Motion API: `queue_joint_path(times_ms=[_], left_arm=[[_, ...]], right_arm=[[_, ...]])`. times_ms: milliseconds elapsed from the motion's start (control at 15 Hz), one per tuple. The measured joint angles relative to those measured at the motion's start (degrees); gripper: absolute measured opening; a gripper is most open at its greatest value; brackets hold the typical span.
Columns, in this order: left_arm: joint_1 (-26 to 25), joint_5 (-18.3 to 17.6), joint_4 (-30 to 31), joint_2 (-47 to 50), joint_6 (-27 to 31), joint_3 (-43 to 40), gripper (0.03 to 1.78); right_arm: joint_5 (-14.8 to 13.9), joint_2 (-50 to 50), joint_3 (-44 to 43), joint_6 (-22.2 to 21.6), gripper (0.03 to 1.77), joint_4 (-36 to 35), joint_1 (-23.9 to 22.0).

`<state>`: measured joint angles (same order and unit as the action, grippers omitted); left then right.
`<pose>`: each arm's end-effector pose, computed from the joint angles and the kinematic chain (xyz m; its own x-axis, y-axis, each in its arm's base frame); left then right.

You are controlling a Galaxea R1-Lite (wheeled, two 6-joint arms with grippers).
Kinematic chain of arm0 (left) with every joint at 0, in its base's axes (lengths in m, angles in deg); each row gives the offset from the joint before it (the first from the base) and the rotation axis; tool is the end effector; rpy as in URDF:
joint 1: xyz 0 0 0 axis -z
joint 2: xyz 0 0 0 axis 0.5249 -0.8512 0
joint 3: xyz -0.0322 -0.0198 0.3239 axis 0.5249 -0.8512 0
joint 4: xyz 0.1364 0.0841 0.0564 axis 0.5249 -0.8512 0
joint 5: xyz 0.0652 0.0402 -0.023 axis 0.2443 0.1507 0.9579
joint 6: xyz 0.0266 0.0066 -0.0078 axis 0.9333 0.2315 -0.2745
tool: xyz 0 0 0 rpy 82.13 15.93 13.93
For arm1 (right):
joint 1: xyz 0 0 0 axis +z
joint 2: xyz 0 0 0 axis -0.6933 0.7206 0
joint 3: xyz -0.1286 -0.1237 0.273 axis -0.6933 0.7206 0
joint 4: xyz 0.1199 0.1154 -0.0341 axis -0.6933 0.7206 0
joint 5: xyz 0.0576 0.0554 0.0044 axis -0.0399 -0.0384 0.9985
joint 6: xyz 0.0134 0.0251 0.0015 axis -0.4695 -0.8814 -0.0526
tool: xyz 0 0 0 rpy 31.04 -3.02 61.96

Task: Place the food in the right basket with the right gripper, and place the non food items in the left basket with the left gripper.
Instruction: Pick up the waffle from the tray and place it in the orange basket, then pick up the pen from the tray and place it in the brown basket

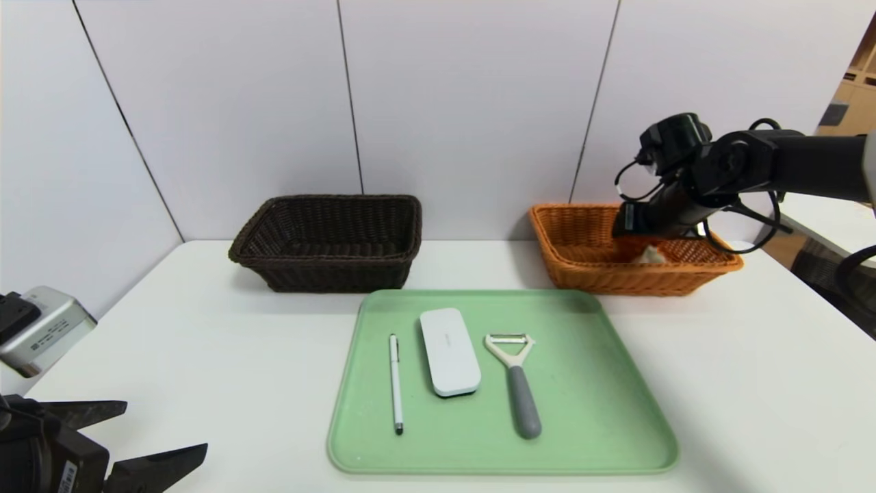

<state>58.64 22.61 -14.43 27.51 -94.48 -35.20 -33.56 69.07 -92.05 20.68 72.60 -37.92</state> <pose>0.0615 -0.0282 0.2364 0.7353 -0.2651 -0.6237 0.3095 0.9501 -0.0390 0.4302 0.0374 0.2198 0.6882 -0.1970 -0.6983 0.2232 0.9732 -0.0546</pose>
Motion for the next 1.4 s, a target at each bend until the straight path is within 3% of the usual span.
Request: queue_joint_path(times_ms=[467, 867, 1400], left_arm=[[0.0, 0.0, 0.0, 0.13, 0.0, 0.0, 1.69], [-0.02, 0.04, 0.06, 0.18, 0.88, 0.04, 1.69], [0.0, -0.16, 0.06, 0.21, 0.85, -0.18, 1.69]], right_arm=[[0.2, -4.68, 2.54, 0.06, 1.6, 0.13, 1.11], [1.28, -15.98, 9.03, 0.41, 1.66, 0.18, 4.47], [1.49, -35.47, 29.68, -2.65, 1.69, 0.21, 12.63]])
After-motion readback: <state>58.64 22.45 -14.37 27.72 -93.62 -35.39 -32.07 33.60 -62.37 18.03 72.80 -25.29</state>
